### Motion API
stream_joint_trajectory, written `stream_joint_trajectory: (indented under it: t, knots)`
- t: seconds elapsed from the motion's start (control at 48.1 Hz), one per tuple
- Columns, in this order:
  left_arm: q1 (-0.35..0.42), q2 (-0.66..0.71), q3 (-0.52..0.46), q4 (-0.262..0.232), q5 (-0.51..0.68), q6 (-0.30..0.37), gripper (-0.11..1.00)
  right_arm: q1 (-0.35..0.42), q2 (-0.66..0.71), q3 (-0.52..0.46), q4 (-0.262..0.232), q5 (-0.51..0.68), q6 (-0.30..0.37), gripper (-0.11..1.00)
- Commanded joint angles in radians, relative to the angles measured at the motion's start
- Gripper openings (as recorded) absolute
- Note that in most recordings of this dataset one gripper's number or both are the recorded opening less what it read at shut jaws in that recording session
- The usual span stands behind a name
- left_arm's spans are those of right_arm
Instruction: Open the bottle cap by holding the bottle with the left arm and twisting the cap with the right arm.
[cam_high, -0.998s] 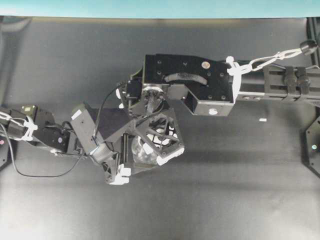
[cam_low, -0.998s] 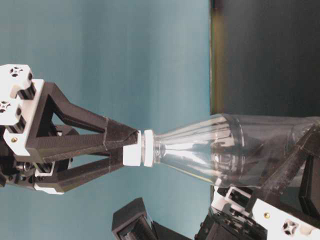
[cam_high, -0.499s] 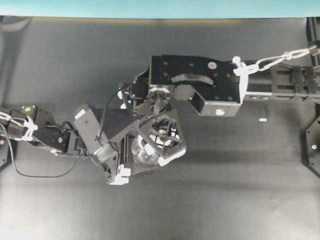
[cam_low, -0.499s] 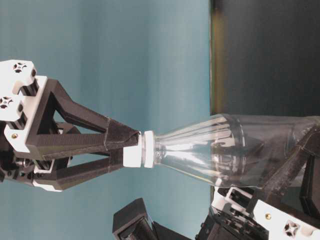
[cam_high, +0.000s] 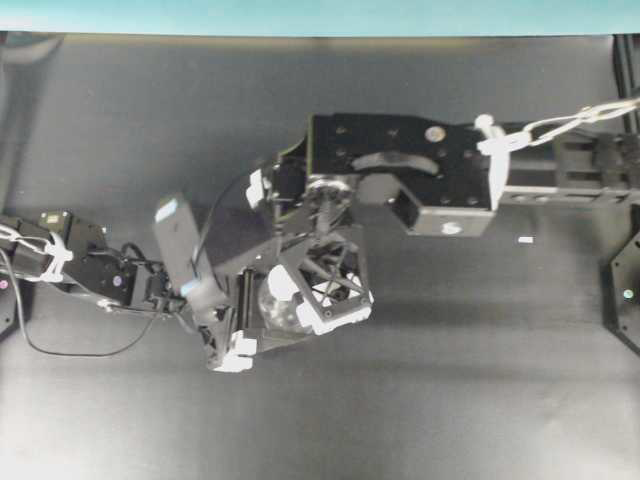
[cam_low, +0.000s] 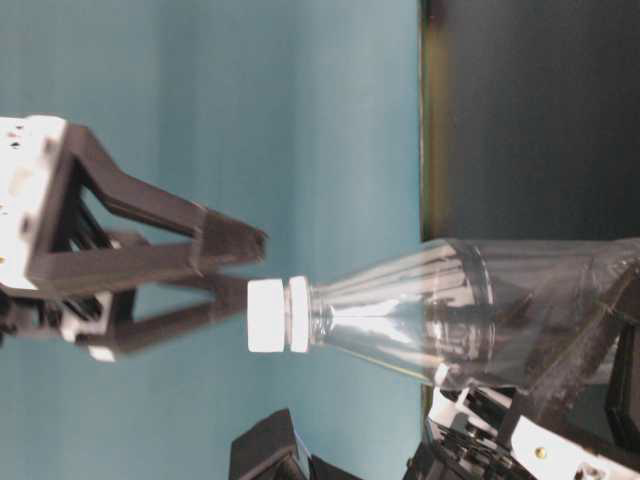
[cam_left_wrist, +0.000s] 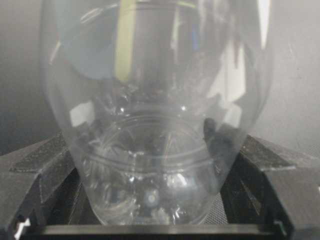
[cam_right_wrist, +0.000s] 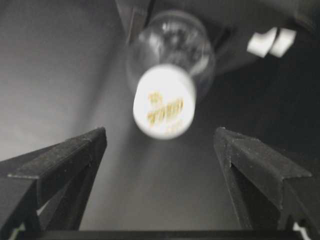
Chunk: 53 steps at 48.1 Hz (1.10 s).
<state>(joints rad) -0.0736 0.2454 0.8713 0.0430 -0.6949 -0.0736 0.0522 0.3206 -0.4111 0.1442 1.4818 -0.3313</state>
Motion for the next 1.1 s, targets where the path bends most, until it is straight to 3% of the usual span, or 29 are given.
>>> stream_joint_trajectory:
  t: [0.0,0.145,0.229,0.291,0.353,0.478,0.582,1.081]
  knots:
    - [-0.006,-0.005,0.005,0.002,0.005,-0.002,0.82,0.025,-0.055,-0.015,0.003,0.020,0.107,0.83]
    - [-0.006,-0.006,0.005,0.002,0.014,-0.002,0.82,0.020,-0.078,-0.048,0.003,0.023,0.376,0.83]
    - [-0.006,-0.005,-0.003,0.003,0.031,-0.002,0.82,0.012,-0.060,-0.091,0.003,0.017,0.617,0.83]
    - [-0.006,-0.003,-0.012,0.003,0.040,-0.003,0.82,0.011,-0.044,-0.120,0.000,0.009,0.756,0.83]
    - [-0.006,0.002,-0.023,0.002,0.049,-0.003,0.82,0.012,-0.026,-0.141,0.000,0.005,0.857,0.83]
    - [-0.006,0.002,-0.032,0.003,0.055,-0.003,0.82,0.021,0.015,-0.172,0.000,-0.011,0.996,0.83]
    - [-0.006,0.002,-0.029,0.002,0.061,-0.002,0.82,0.031,0.043,-0.172,0.002,-0.012,1.048,0.83]
    - [-0.008,0.002,-0.026,0.002,0.071,-0.003,0.82,0.031,0.063,-0.086,-0.002,0.006,1.034,0.83]
